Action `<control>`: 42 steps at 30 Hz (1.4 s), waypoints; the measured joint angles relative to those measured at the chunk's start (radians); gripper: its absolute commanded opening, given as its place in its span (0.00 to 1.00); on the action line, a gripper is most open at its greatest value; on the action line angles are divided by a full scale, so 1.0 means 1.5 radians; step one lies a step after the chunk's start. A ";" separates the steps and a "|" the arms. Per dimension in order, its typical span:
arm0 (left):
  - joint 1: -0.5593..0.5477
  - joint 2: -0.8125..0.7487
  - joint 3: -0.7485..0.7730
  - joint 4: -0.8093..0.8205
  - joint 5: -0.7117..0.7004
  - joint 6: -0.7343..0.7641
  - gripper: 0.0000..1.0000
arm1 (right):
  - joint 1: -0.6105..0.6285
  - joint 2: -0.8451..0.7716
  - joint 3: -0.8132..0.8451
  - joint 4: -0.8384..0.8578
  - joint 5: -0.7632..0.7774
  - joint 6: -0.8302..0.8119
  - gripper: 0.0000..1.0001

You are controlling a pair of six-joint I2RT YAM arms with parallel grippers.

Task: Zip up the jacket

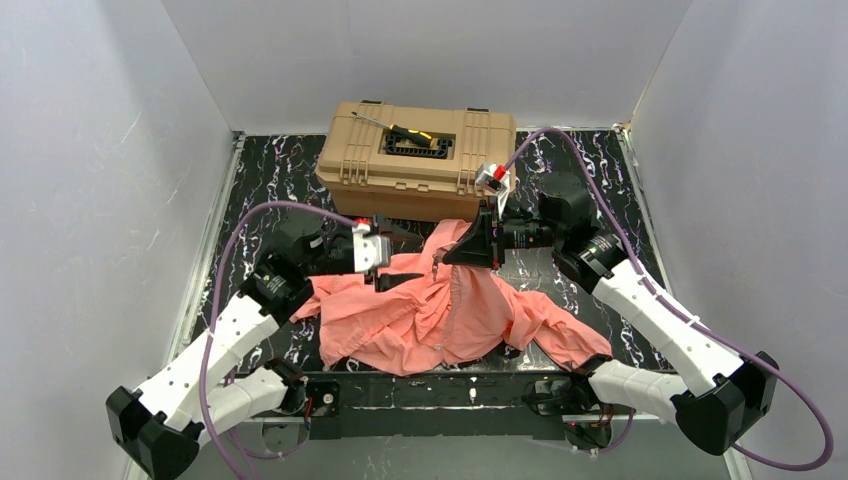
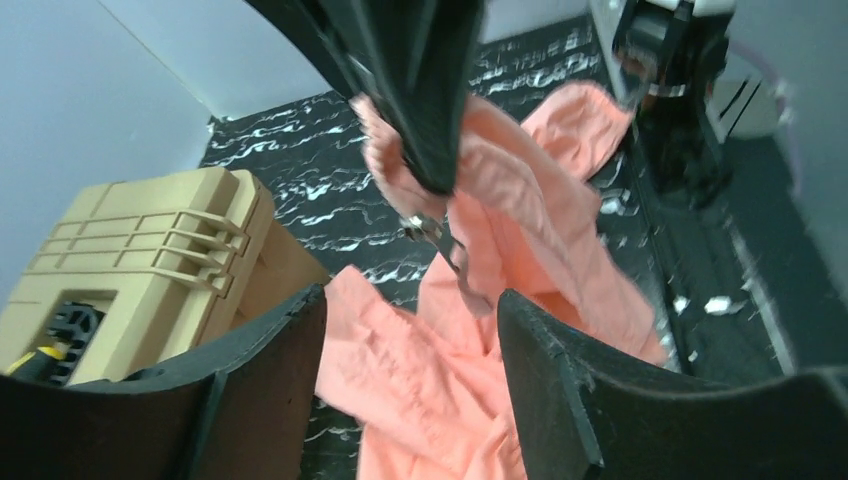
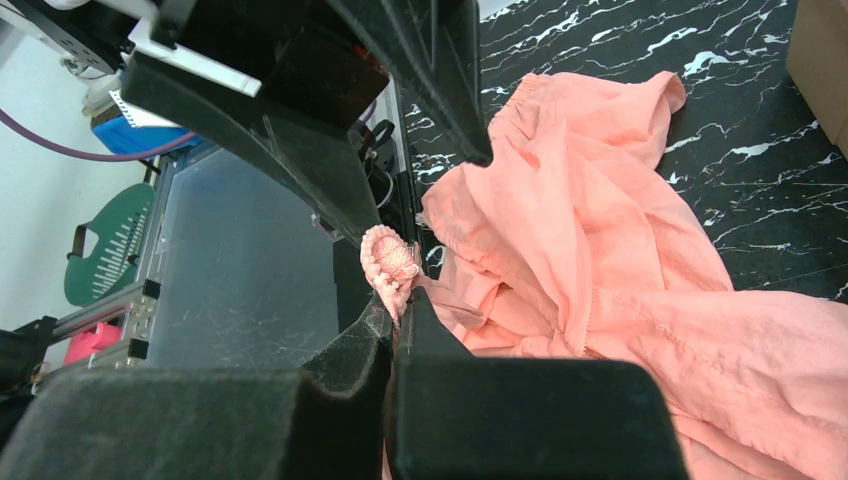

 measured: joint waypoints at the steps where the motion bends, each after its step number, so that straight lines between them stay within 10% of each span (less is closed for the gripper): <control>1: 0.003 0.008 0.007 0.016 0.004 -0.033 0.58 | 0.000 0.000 0.000 0.000 0.000 -0.001 0.01; 13: 0.013 0.069 0.055 0.157 0.061 -0.352 0.42 | 0.000 -0.001 0.000 0.022 0.001 -0.011 0.01; 26: 0.013 0.126 0.061 0.198 0.075 -0.424 0.18 | 0.000 -0.018 -0.003 0.080 0.001 0.013 0.01; 34: 0.013 0.120 0.069 0.225 0.076 -0.462 0.36 | 0.000 -0.023 -0.008 0.089 0.005 0.014 0.01; 42: 0.013 0.107 0.072 0.232 0.092 -0.477 0.23 | 0.000 -0.023 -0.009 0.088 0.007 0.016 0.01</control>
